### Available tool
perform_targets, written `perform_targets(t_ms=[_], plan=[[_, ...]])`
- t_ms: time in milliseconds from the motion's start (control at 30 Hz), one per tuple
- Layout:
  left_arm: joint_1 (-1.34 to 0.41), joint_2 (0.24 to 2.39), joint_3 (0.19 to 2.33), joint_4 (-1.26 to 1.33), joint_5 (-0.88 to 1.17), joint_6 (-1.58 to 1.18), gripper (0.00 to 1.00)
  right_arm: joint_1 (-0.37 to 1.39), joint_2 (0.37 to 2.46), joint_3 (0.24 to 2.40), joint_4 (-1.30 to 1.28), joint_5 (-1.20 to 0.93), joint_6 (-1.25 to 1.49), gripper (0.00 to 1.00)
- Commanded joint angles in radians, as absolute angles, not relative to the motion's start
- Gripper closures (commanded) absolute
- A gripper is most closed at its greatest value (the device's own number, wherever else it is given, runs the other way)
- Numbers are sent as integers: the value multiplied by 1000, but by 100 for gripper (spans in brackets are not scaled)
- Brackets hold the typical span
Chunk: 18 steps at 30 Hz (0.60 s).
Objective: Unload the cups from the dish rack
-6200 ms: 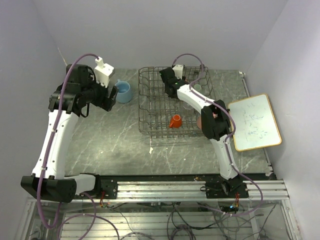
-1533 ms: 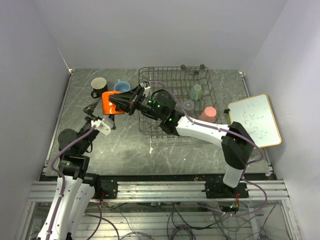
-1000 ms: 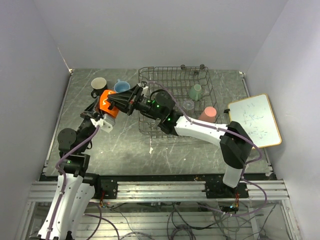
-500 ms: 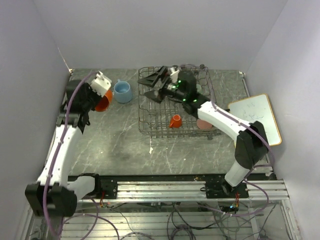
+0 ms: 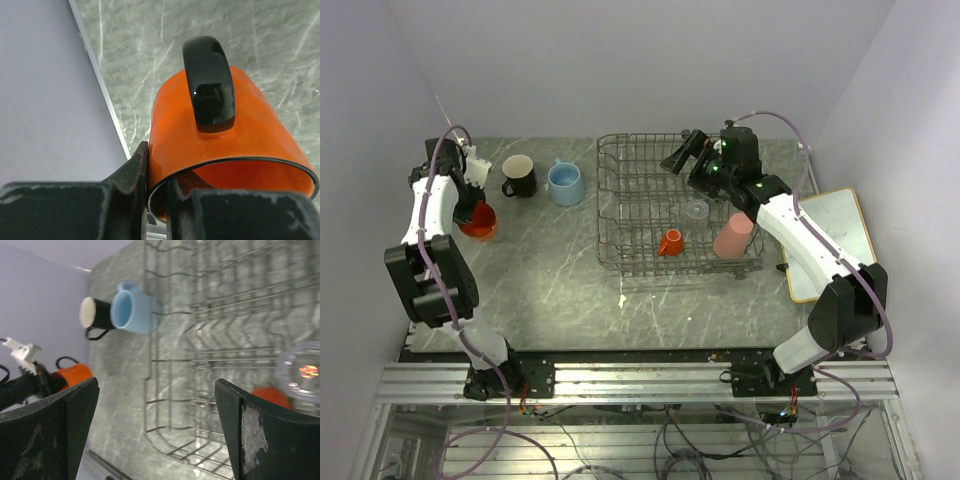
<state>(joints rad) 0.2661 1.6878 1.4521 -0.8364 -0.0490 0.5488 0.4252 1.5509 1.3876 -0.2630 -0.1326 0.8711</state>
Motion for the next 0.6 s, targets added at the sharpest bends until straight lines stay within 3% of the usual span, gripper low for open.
perform_targets(t_ms=[0,567], plan=[[278,1735,1507,-835,-103,514,93,381,1532,1387,-358,-48,746,0],[252,2117,1776,-774,-167,369,93,314,1501,1391,-471,97,596,0]])
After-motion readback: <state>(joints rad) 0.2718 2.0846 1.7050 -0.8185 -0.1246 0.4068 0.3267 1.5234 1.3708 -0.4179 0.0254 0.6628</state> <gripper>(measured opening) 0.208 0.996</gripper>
